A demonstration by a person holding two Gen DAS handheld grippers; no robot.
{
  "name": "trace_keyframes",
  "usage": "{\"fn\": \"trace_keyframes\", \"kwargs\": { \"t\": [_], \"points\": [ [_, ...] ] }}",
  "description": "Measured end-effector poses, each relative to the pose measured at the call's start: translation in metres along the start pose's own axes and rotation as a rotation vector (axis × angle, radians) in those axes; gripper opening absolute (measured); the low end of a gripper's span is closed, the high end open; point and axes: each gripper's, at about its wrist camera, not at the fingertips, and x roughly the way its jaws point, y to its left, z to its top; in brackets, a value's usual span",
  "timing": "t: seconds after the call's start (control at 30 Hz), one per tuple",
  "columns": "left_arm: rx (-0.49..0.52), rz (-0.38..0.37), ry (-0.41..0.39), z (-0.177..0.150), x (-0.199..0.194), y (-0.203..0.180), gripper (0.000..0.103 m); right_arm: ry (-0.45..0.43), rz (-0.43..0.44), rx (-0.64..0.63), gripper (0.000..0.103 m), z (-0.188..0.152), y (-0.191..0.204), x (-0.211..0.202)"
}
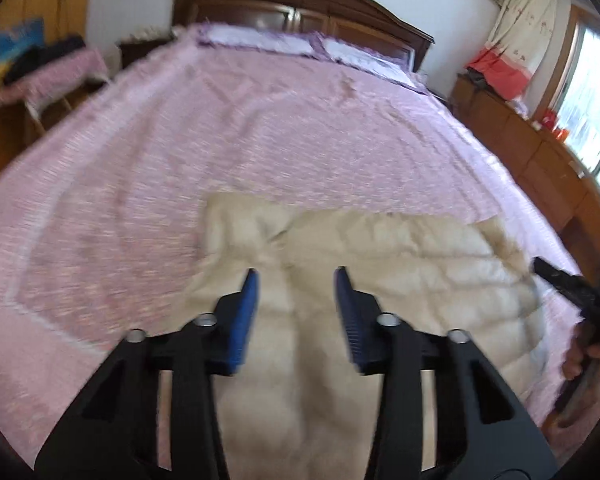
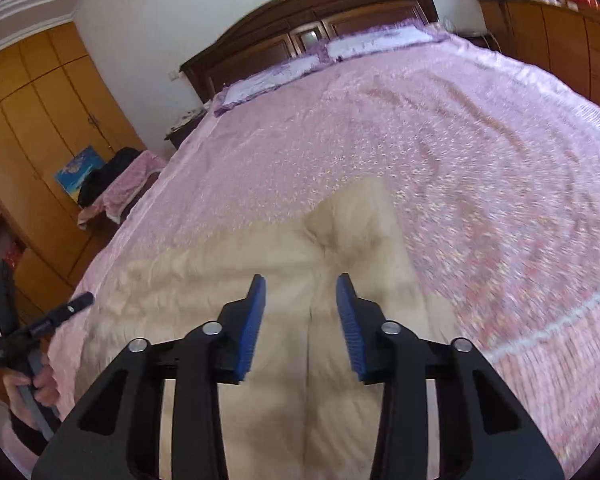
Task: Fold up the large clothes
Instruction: 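Open both tools and withdraw from the jacket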
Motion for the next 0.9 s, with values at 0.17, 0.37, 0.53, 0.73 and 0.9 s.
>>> {"fn": "trace_keyframes", "kwargs": {
  "t": [0.17,0.37,0.53,0.73,0.9],
  "points": [
    [-0.034,0.090,0.057,0.010,0.045,0.013,0.032,0.066,-0.160,-0.034,0.034,0.007,-0.007,0.041],
    [-0.064,0.206,0.087,0.000,0.058,0.044,0.031,0.080,-0.163,0.016,0.015,0.000,-0.034,0.047],
    [-0.028,0.203,0.059,-0.002,0.030,0.035,0.039,0.030,-0.143,0.038,0.016,-0.001,-0.037,0.015],
    [0.060,0.159,0.033,-0.016,-0.009,0.003,0.068,0.006,-0.120,0.007,0.059,-0.017,-0.035,-0.027],
    [0.088,0.107,0.049,-0.037,-0.029,-0.026,0.072,0.029,-0.096,0.020,0.066,-0.037,-0.038,-0.049]
  ]
}}
